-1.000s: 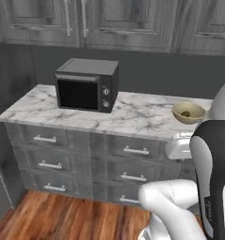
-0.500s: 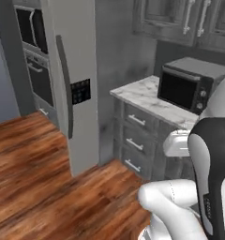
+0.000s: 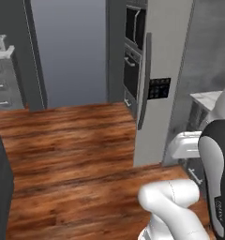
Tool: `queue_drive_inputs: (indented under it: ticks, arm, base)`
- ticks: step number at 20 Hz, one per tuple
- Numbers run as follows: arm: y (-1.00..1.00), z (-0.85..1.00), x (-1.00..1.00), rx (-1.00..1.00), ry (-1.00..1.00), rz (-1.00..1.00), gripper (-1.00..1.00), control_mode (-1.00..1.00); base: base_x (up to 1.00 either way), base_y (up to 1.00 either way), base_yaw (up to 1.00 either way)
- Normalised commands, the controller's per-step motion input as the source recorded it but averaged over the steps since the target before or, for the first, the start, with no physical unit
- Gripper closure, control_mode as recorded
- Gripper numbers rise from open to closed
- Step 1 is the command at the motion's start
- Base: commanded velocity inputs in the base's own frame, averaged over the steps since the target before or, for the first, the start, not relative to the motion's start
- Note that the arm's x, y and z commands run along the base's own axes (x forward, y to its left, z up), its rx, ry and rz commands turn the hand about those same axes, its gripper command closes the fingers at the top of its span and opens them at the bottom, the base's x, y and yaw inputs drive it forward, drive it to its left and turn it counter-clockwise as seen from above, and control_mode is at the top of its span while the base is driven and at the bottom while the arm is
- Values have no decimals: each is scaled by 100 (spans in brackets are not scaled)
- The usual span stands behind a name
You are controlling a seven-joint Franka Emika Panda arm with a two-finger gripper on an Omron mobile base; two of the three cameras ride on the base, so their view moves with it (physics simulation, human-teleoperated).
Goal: Take the orange, mushroom, and kiwi from the freezer and place them in the bowl on the counter.
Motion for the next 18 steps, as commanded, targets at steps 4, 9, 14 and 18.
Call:
queue_drive_inputs:
  ticks: [4,9,14,18]
  arm:
    - [0,0,0,0,0,0,-100,100]
    - [0,0,0,0,0,0,-100,100]
    - [0,0,0,0,0,0,-100,100]
    - [0,0,0,0,0,0,-100,100]
  base:
    - [78,84,-5]
    - [98,81,-5]
    - [100,68,-2]
    - [100,7,-6]
